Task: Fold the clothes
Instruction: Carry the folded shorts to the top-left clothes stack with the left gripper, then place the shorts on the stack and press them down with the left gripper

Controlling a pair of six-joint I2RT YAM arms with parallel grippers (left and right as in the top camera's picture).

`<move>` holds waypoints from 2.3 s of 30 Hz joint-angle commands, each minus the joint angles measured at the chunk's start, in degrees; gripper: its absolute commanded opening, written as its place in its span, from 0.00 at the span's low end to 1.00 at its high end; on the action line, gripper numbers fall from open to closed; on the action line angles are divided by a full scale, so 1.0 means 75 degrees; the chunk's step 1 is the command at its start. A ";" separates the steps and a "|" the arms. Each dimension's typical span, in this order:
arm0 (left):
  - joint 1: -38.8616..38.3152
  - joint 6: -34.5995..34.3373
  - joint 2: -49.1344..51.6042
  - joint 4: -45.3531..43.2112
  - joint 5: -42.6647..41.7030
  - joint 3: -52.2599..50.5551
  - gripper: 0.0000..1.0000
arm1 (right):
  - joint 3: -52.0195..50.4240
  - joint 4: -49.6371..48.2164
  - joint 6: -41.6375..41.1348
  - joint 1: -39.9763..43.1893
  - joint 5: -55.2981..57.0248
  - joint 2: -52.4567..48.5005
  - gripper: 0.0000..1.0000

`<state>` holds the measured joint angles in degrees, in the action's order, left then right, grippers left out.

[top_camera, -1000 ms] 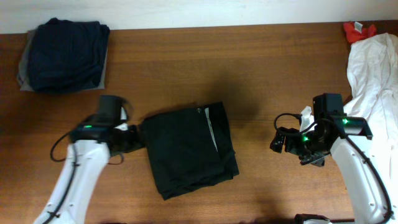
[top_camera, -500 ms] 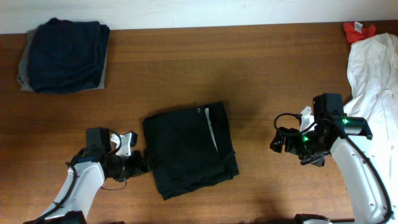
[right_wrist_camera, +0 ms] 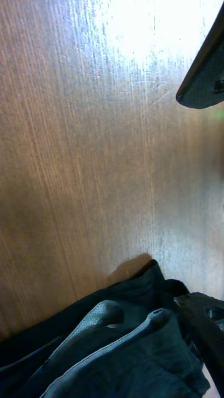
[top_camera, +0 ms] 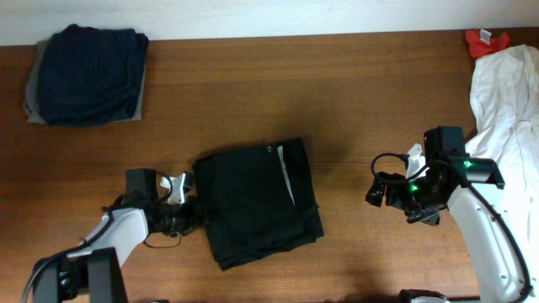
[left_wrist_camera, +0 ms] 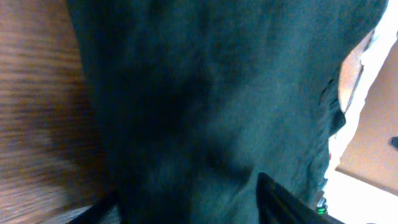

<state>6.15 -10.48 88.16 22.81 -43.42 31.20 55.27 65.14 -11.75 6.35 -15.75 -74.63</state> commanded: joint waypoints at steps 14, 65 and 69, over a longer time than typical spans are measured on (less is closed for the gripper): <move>-0.0274 0.0221 0.0816 0.1932 0.3115 0.3940 0.01 | 0.0073 0.0003 0.0047 0.0058 -0.0041 0.0000 0.98; 0.0323 -0.2288 0.2841 -0.6793 0.9314 0.5400 0.01 | 0.0073 0.0003 0.0047 0.0058 -0.0044 0.0000 0.98; 0.0571 -0.2285 0.3238 -0.7018 0.9515 0.5540 0.01 | 0.0073 0.0003 0.0047 0.0058 -0.0044 0.0000 0.98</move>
<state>8.40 -26.87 110.41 -28.88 24.86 70.22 55.27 65.14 -11.79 6.35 -15.73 -74.63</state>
